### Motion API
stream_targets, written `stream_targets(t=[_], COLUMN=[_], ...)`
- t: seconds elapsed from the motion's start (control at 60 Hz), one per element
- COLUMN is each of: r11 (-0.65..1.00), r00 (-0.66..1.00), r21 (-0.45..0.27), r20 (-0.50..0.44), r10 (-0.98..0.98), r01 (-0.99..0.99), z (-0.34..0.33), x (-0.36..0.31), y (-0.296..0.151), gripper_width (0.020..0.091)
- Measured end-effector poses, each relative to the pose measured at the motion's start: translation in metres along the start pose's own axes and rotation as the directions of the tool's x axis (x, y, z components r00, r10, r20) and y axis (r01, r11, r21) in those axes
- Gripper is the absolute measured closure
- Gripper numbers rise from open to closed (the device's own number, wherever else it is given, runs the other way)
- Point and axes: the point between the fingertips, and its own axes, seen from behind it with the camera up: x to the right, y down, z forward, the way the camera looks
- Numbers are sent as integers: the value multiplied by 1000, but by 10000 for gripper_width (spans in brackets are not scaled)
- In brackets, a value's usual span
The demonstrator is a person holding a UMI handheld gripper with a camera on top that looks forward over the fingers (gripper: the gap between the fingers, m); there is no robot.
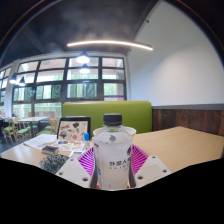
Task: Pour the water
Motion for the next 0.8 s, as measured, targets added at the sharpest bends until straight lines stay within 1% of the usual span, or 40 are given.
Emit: stream_targets(t=[0.133, 0.15, 0.183, 0.2, 0.233, 0.267, 0.283, 0.333, 0.35, 0.367, 0.383, 0.417, 0.433, 0.483, 0.567, 0.583, 0.65, 0.667, 0.683, 0.783, 0.8], r11=[1000, 1000, 1000, 1000, 1000, 1000, 1000, 999, 999, 997, 995, 992, 992, 990, 989, 990, 991, 991, 992, 991, 991], r00=[1000, 1000, 1000, 1000, 1000, 1000, 1000, 1000, 1000, 1000, 999, 999, 998, 997, 997, 998, 999, 999, 999, 998, 998], r21=[5, 4, 0, -2, -3, -5, -6, -33, -52, -72, -91, -115, -118, -122, -138, -137, -131, -130, -127, -125, -126], r20=[-2, -5, -4, -5, -4, -3, -4, -5, -14, -15, -16, -26, -32, -55, -64, -63, -45, -40, -36, -26, -23], r10=[-11, -11, -8, -5, -1, 3, 4, 6, 13, 19, 28, 44, 51, 58, 35, 28, 9, 3, -3, -50, -55], r01=[11, 11, 8, 5, 1, -3, -4, -6, -13, -20, -29, -47, -55, -64, -43, -37, -14, -8, -2, 47, 51], z=[1, 1, 2, 2, 2, 5, 6, 9, 0, 1, 1, 0, -1, -15, -29, -49, -69, -73, -91, -128, -141], x=[1, -1, -1, -1, -1, 1, 2, 5, 4, 3, 3, 5, 6, 10, 5, 0, -16, -22, -27, -55, -58], y=[-2, 0, 1, 1, 1, -2, -3, 1, 4, 6, 8, 10, 8, 6, -6, -9, -17, -25, -30, -39, -49], gripper_width=[664, 649, 649, 632, 625, 593, 564, 519, 477, 413, 402, 267, 240, 280, 276, 279, 277, 277, 278, 274, 276])
